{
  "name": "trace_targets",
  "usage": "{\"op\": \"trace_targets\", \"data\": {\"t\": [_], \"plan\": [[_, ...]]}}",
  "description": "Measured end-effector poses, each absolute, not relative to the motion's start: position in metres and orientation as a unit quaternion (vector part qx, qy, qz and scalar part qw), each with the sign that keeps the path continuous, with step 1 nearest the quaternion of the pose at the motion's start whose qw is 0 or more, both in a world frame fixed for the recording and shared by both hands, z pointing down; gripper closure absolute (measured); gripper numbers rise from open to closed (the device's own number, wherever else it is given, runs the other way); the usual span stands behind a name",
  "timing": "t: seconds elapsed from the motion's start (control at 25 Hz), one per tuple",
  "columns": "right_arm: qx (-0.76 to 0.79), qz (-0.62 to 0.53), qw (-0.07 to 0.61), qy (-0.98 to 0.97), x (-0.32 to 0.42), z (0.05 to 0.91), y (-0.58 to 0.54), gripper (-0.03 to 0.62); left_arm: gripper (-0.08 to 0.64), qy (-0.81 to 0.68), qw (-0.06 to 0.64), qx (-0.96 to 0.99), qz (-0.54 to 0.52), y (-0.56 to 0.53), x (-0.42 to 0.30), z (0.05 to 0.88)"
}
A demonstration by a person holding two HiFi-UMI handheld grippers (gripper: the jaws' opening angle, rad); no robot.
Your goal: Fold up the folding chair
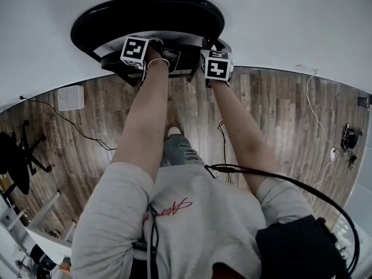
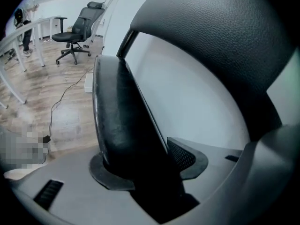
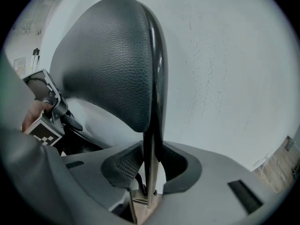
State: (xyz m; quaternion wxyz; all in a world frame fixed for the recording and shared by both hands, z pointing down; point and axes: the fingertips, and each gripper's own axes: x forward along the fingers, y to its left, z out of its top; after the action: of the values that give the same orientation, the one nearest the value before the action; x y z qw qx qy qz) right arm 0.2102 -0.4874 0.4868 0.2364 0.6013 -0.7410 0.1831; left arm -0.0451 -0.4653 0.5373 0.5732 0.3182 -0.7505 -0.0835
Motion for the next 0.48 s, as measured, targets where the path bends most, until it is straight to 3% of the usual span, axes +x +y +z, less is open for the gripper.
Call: {"op": "trace_targets", "data": {"t": [0.2,0.32,0.48], "plan": [[0.619,0.166,0.205,-0.739,0.211,0.484,-0.489,0.462,0.262,-0.711,0.575,0.39,-0.107,-0.471,-0.034,0.53],[0.629,0.138,0.215,-0.734,0.215,0.478,-0.487,0.402,0.204,-0.682,0.559,0.453,-0.129,-0.467,-0.029,0.52],[0.63,0.139,0.199,-0.737,0.218,0.478,-0.484,0.373,0.163,-0.639,0.529,0.528,-0.182,-0.465,-0.027,0.514]]}}
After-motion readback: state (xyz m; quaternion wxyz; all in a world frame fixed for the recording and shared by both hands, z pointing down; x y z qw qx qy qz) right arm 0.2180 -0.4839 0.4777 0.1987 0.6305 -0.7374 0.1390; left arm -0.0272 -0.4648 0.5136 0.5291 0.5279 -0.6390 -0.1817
